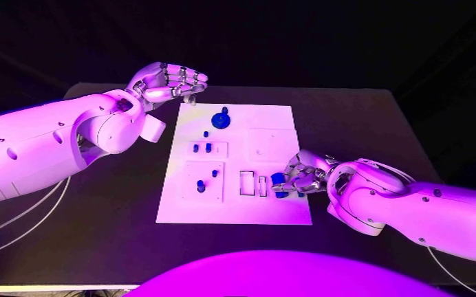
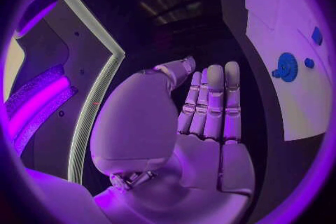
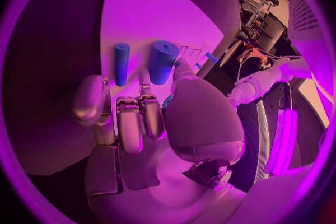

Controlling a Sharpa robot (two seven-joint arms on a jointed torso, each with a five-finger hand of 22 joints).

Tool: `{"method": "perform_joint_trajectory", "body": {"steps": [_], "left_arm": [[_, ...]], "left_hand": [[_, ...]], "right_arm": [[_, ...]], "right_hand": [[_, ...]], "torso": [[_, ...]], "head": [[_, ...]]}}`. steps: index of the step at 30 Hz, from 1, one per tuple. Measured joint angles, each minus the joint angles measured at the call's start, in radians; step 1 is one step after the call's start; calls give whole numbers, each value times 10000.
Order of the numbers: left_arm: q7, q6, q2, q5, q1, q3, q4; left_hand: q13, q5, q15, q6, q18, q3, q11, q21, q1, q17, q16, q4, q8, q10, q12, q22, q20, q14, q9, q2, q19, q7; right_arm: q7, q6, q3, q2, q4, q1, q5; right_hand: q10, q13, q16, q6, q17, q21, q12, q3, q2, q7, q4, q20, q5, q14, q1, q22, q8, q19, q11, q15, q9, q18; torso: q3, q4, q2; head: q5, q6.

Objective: Assemble the parts on the task board

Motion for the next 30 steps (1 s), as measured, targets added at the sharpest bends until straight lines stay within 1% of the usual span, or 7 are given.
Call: {"method": "perform_joint_trajectory", "body": {"steps": [4,11,13,17,22,24,30], "left_arm": [[-6,12,2,1,0,-1,-6],[-10,31,12,3,0,-2,-13],[-11,36,20,3,0,-2,-15],[-11,43,25,4,0,-2,-21],[-12,49,28,4,0,-6,-50],[-12,50,30,4,0,-6,-58],[-12,56,42,5,0,-8,-85]], "left_hand": [[0,0,0,-35,0,0,35,0,0,0,0,0,0,-36,0,0,0,0,1,0,0,-35],[0,0,0,-35,0,0,35,0,0,1,0,0,0,-35,0,1,0,0,1,0,0,-35],[0,0,0,-35,0,0,35,1,0,1,0,0,0,-35,0,1,0,0,1,0,0,-35],[0,0,0,-35,-1,0,35,1,0,1,0,0,0,-35,0,1,0,0,1,0,0,-35],[0,0,38,-35,-1,0,-1,1,0,1,0,0,35,-71,0,1,0,-37,1,0,0,-35],[0,0,38,-35,0,1,-1,1,0,1,0,0,35,-71,0,2,0,-37,1,0,0,-35],[0,0,38,-35,0,1,-1,1,0,1,0,0,35,-71,0,2,0,-37,2,0,0,-35]], "right_arm": [[-8,87,26,60,-81,-12,-15],[-10,233,48,124,-113,-10,-21],[-10,234,50,130,-97,-9,-10],[-7,146,45,114,-27,-14,92],[34,-198,-5,-13,168,-20,572],[68,-360,-6,-52,265,48,844],[280,-891,52,-25,597,421,1757]], "right_hand": [[30,0,0,113,-1,0,0,0,179,-81,0,-40,0,17,260,23,83,40,-36,-47,31,0],[33,-1,37,247,-1,0,39,71,203,-144,-72,-60,220,14,884,73,254,60,-106,-115,52,0],[24,-2,37,292,-1,0,40,161,263,-188,-71,-88,234,-13,1068,92,274,88,-185,-158,52,0],[30,-2,37,362,-2,55,78,337,443,-189,-56,-125,241,7,1245,150,308,125,-216,-177,0,1],[19,-3,37,417,-2,187,156,434,529,-136,-42,-178,437,23,1393,240,429,178,-336,-264,0,0],[21,-2,37,436,-2,192,156,466,560,-117,-65,-199,543,-20,1416,266,430,199,-404,-307,-3,1],[17,-3,37,436,-3,192,194,516,597,-116,-45,-252,743,4,1379,303,431,175,-408,-353,-15,0]], "torso": [[-1,6,-2],[2,-3,-12],[4,-3,-12],[6,-3,-15],[5,-5,-12],[0,-5,-12],[-9,-4,-12]], "head": [[29,0],[44,0],[45,0],[36,0],[50,0],[50,0],[6,0]]}}
